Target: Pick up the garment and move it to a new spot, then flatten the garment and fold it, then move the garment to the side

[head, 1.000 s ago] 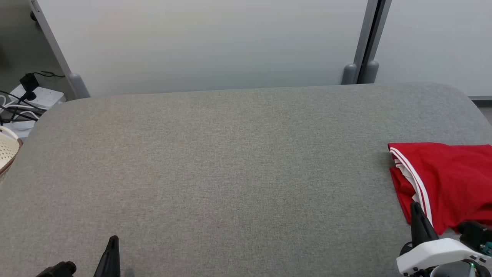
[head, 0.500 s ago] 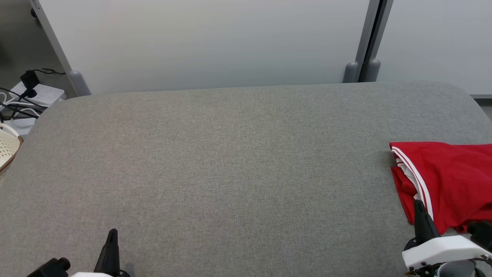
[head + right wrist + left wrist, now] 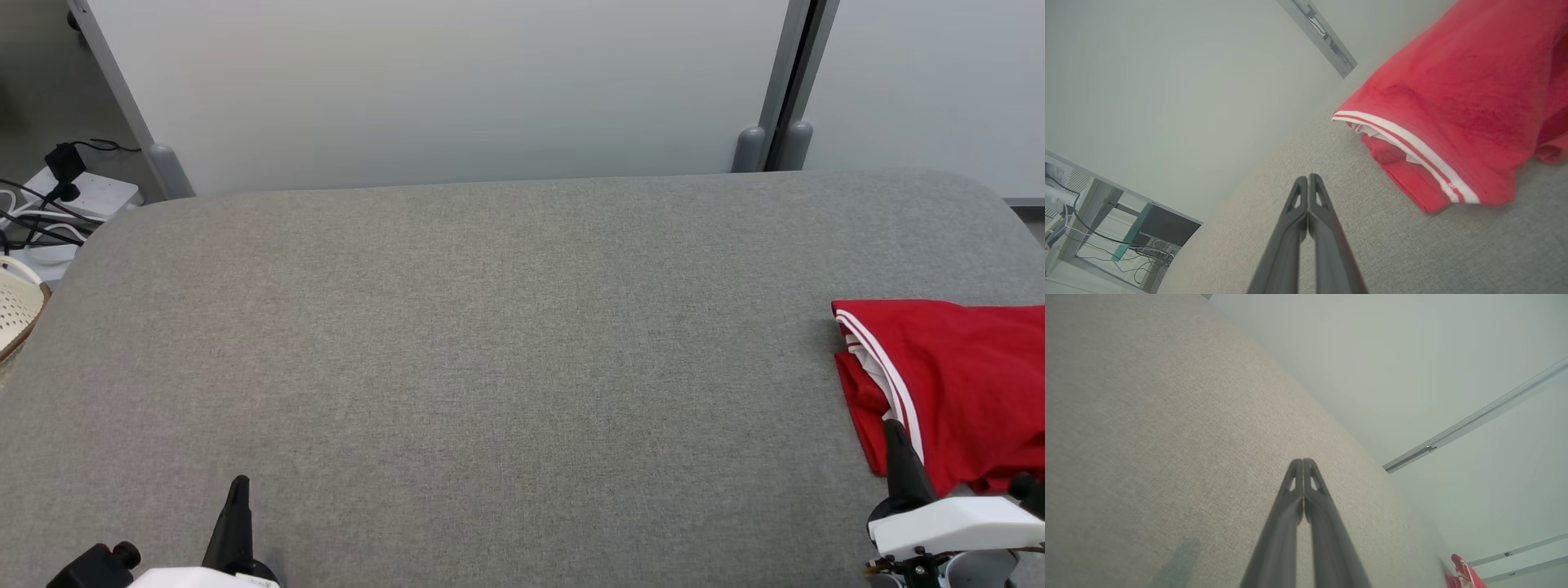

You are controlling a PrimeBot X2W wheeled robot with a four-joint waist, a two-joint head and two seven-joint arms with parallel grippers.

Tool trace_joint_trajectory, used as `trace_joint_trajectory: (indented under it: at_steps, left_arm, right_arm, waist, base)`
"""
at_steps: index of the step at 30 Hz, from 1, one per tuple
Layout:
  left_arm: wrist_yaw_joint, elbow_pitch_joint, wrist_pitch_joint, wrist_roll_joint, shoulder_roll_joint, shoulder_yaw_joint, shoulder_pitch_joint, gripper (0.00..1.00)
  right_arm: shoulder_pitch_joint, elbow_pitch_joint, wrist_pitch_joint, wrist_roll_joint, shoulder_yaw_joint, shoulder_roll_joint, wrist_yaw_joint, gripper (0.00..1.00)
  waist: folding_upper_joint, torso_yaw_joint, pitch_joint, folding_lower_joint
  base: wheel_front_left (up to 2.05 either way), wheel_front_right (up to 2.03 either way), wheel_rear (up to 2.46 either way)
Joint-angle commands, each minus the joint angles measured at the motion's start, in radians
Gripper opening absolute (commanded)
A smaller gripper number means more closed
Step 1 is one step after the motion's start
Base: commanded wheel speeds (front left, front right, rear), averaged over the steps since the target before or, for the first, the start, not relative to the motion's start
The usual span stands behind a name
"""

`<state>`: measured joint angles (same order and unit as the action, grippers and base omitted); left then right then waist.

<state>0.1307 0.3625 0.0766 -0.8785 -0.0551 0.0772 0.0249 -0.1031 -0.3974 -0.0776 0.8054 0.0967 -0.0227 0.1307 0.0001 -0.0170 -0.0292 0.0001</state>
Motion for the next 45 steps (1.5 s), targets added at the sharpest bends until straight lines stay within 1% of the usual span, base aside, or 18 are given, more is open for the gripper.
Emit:
trace_joint_trajectory:
  at_steps: [1,45]
  left_arm:
    - [0.0,-0.033,-0.006,-0.032,-0.012,0.019,-0.06,0.0]
    - [0.0,-0.091,-0.133,-0.512,0.0,0.031,-0.11,0.0]
  right_arm:
    - [-0.023,0.036,0.011,0.031,-0.006,-0.017,0.0,0.0]
    - [-0.01,0.116,0.135,0.562,0.01,-0.024,0.0,0.0]
  waist:
    - [-0.0001,0.0,0.001,-0.0001]
    - [-0.0001,0.012,0.022,-0.0001]
  base:
    - [0.0,0.0,0.0]
    - [0.0,0.0,0.0]
